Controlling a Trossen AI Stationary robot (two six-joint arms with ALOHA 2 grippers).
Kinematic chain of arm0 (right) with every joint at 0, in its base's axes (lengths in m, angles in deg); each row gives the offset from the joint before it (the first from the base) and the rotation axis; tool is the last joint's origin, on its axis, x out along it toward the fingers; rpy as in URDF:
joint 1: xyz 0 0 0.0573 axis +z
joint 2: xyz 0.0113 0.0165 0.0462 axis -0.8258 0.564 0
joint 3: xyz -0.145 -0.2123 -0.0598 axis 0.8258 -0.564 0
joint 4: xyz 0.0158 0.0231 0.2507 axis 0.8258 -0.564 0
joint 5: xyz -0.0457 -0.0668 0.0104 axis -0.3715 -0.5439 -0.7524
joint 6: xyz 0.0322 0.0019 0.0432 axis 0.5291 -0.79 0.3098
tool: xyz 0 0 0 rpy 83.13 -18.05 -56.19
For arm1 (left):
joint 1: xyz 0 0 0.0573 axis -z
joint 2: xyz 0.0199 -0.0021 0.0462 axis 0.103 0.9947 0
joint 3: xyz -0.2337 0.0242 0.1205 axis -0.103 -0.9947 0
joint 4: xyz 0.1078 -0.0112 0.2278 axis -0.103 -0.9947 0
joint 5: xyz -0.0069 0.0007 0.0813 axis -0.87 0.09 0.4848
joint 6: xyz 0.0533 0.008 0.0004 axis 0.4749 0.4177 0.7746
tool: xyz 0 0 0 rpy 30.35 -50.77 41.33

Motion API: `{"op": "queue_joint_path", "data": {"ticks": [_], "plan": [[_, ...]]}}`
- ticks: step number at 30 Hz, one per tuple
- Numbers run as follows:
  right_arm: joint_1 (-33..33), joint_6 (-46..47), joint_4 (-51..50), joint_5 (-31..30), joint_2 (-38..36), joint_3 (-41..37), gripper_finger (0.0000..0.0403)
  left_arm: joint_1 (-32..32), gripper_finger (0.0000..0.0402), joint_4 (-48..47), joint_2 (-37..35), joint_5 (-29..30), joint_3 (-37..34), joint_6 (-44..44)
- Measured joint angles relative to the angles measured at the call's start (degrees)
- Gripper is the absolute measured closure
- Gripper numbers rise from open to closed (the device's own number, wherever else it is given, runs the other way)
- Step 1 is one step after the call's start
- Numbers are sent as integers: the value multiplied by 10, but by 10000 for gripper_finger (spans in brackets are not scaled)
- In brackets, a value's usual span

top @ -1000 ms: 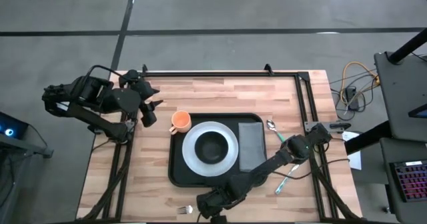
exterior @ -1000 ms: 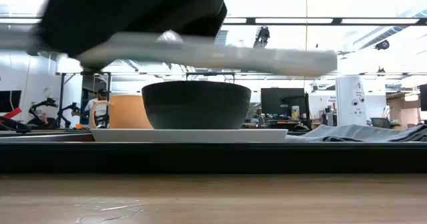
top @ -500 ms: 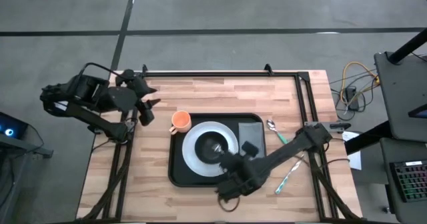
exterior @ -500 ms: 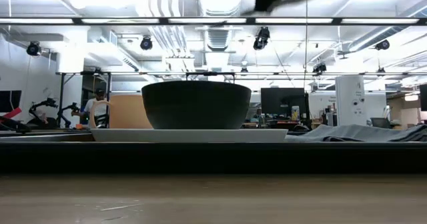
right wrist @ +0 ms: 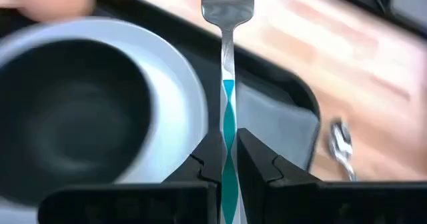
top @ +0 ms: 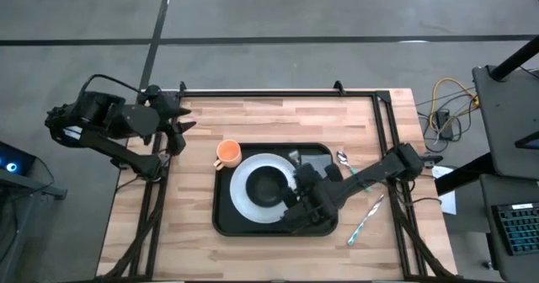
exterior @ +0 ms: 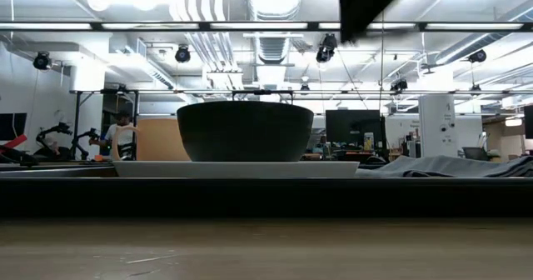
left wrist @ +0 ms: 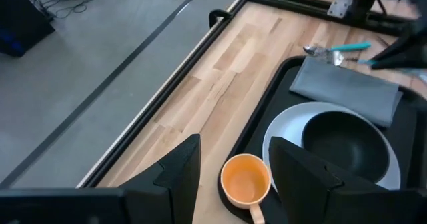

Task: Set up tray
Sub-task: Put the blue patterned fork on top of the gray napkin on the black serving tray

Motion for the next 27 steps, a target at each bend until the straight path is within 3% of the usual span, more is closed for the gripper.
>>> {"op": "queue_joint_path", "data": {"ticks": [5,11,16,27], "plan": [[1,105,45,31,-18,-99,390,0,244,0,-11,0,0,-14],[-7,143,188,60,-38,-201,390,0,244,0,-15,0,0,-18],[-33,140,247,112,-38,-250,390,0,244,0,-12,0,0,-14],[-67,167,341,134,-47,-315,390,0,244,-16,-13,0,0,-12]]}}
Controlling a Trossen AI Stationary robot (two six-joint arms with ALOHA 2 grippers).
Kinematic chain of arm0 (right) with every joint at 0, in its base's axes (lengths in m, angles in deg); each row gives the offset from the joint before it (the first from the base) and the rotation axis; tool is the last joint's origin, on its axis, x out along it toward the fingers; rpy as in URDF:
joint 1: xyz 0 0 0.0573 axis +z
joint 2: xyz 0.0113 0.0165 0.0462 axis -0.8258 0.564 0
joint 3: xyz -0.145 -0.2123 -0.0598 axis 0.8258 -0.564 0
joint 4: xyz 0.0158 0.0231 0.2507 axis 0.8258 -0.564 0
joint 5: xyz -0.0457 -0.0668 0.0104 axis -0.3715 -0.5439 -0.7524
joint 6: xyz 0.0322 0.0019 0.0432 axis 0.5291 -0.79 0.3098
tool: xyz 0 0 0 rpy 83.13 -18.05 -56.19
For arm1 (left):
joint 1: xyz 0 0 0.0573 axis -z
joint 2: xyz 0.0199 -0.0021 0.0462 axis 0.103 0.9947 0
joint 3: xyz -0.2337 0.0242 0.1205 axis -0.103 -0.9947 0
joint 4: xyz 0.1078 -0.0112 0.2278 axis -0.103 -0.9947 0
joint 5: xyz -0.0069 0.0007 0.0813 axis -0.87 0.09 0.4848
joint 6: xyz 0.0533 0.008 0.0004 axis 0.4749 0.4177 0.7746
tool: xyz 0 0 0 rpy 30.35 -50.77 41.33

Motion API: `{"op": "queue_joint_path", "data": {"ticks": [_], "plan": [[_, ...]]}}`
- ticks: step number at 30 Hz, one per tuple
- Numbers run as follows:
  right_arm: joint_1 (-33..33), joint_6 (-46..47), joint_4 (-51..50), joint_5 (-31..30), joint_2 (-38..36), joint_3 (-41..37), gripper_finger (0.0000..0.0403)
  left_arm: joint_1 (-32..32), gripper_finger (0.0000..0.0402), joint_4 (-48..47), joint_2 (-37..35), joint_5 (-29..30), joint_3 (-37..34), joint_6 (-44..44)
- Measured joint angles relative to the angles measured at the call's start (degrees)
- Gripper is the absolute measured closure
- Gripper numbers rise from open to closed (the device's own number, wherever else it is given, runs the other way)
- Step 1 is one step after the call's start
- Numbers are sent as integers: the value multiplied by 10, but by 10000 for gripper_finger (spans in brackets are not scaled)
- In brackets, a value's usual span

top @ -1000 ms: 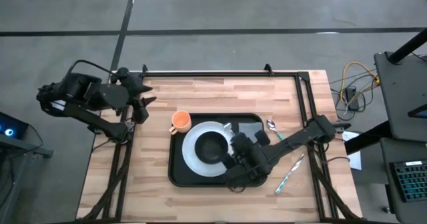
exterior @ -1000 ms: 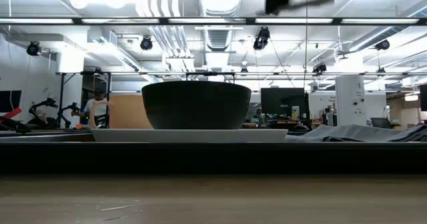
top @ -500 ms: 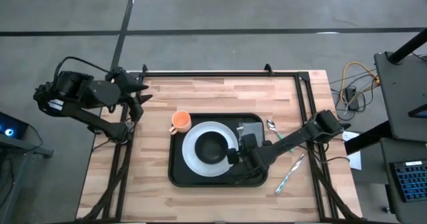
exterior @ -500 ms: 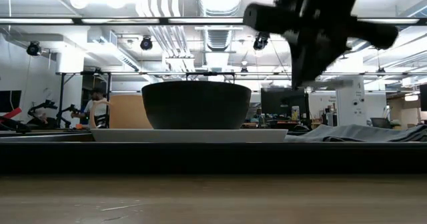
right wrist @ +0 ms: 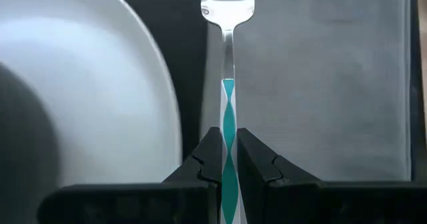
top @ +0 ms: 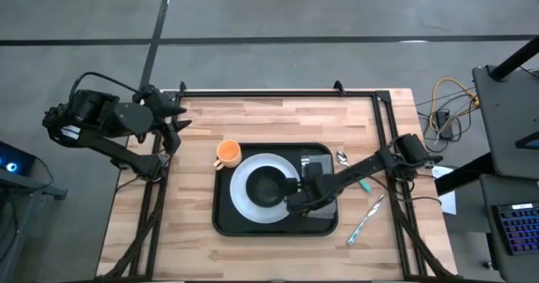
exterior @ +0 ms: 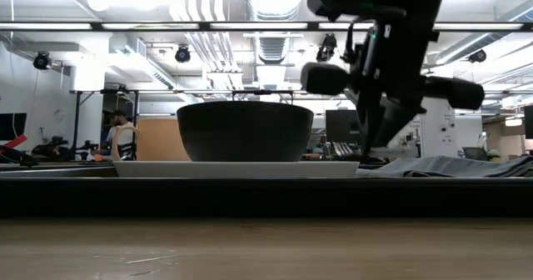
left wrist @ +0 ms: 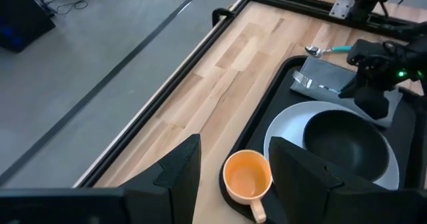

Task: Set up tray
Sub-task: Put the blue patterned fork on top of the gray napkin on the black serving tray, then put the blue patterned knife on top of the gray napkin to the right of the blue patterned fork

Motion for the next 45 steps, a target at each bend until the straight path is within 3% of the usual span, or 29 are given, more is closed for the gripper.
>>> {"op": "queue_joint_path", "data": {"ticks": [17,29,39,45], "plan": [[2,12,94,25,0,-68,386,0,244,-16,0,0,0,1],[4,-33,89,33,0,-45,279,0,244,-15,1,-19,0,1],[4,-34,-72,29,0,32,257,0,244,-15,1,-20,0,1],[11,-89,-188,32,-1,104,258,0,244,-28,1,-20,0,1]]}}
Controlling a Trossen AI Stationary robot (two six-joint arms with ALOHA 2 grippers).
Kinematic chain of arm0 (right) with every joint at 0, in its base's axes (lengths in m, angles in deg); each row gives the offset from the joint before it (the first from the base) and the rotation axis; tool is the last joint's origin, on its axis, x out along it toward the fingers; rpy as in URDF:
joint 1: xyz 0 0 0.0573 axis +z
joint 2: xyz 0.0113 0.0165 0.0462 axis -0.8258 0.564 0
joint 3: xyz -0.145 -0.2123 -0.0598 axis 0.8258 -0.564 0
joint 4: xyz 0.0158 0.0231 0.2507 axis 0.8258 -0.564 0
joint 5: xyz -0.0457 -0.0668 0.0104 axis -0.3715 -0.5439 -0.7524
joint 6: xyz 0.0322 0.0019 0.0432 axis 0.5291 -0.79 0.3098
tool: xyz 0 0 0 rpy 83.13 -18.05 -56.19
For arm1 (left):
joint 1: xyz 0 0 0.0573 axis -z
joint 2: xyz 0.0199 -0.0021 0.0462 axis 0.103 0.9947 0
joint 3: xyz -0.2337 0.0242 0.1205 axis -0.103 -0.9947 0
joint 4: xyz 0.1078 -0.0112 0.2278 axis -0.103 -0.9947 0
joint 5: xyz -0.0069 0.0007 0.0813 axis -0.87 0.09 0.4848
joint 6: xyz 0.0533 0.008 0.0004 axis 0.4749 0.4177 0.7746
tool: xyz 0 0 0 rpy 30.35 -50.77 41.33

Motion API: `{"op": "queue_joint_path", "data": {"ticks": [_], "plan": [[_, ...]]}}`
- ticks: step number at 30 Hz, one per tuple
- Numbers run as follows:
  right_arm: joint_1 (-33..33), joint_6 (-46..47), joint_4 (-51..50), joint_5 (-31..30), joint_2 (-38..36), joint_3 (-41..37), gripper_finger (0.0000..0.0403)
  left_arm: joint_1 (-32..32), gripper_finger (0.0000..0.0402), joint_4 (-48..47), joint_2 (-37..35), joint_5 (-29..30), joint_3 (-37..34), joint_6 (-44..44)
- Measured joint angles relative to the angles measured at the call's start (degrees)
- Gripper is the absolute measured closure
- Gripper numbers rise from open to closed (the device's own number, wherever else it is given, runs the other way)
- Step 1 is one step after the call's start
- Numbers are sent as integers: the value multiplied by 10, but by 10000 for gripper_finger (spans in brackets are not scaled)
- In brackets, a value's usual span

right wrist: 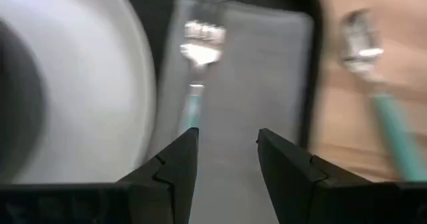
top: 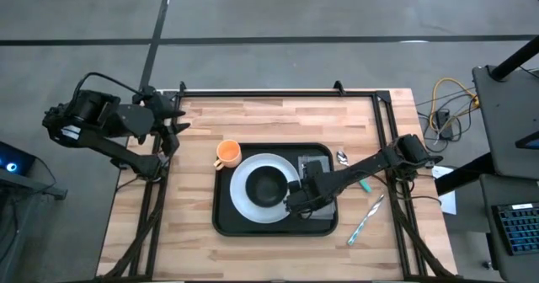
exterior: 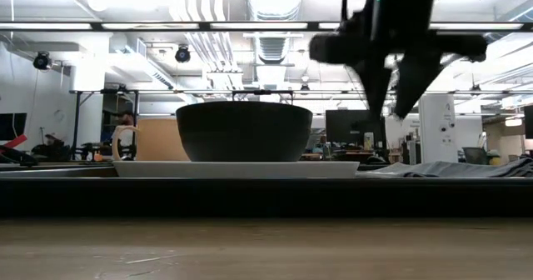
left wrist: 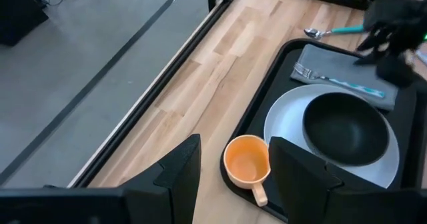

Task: Set up tray
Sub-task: Put the blue patterned knife on top of the gray napkin to the right of the blue patterned fork

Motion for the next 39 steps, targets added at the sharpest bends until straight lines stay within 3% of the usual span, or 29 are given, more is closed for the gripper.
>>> {"op": "queue_joint_path", "data": {"ticks": [5,9,16,20,27,34,39], "plan": [[21,48,-123,38,-2,24,247,0,244,-9,-1,-13,0,0],[58,119,-127,78,-3,18,234,0,244,-9,-1,-15,0,0],[155,338,-127,127,-3,-4,206,0,244,-9,-1,-40,0,0],[185,355,-99,151,-3,-17,192,0,244,-11,-2,-40,0,0],[200,339,-90,95,-3,-24,184,0,244,-21,-9,-50,0,0],[210,429,-93,153,-2,-25,183,0,244,-37,-9,-86,0,0],[216,384,-81,159,-1,-27,183,0,244,-37,-9,-86,0,0]]}}
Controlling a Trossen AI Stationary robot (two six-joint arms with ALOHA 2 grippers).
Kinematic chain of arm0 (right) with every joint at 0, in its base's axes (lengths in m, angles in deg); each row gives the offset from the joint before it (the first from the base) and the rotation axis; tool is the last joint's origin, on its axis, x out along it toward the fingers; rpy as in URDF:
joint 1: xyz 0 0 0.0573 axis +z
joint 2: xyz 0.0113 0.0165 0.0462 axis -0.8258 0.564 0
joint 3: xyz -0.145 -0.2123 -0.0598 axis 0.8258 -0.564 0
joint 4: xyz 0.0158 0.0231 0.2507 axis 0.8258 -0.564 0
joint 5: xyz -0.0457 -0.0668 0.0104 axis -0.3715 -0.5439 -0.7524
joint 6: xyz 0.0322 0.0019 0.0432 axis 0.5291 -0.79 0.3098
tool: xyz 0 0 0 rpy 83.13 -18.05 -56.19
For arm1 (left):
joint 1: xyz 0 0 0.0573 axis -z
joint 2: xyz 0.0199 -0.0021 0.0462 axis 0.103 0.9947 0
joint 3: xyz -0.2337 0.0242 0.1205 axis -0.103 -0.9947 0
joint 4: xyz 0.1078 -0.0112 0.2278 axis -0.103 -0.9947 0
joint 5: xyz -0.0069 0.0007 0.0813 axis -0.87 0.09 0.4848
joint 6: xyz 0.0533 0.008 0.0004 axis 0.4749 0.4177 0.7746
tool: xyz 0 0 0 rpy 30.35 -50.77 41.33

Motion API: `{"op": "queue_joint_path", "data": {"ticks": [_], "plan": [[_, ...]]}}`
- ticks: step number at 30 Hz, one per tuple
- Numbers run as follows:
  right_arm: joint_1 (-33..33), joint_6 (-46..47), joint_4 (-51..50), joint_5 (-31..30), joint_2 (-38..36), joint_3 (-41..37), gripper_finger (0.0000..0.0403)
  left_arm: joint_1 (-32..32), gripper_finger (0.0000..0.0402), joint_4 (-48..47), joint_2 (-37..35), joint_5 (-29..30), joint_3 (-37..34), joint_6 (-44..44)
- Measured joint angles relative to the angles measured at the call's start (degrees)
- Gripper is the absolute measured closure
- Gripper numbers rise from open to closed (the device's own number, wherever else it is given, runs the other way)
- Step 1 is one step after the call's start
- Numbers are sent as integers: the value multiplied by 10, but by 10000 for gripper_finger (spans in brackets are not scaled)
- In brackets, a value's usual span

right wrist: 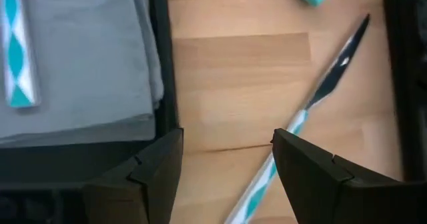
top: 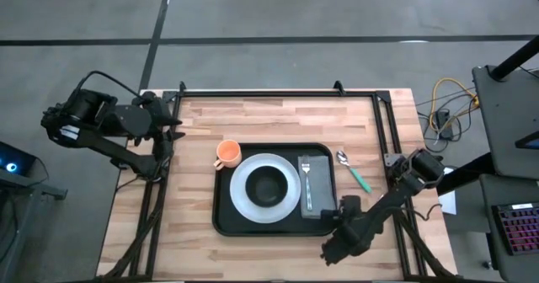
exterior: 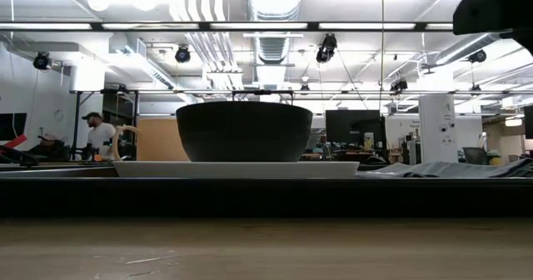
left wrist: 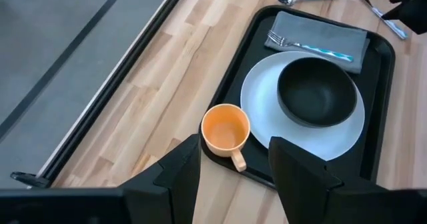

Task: Set up tray
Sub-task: Put the blue patterned knife on top of the gray napkin to the right of the blue patterned fork

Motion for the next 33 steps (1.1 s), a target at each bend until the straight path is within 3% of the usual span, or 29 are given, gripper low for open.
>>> {"op": "queue_joint_path", "data": {"ticks": [6,13,22,33], "plan": [[2,16,1,-20,7,-8,183,0,244,0,1,0,0,0],[10,87,2,92,7,-42,183,0,244,0,1,0,0,0],[32,112,69,75,8,-92,183,0,244,0,1,0,0,-2],[55,155,97,105,8,-134,183,0,244,0,8,0,0,-15]]}}
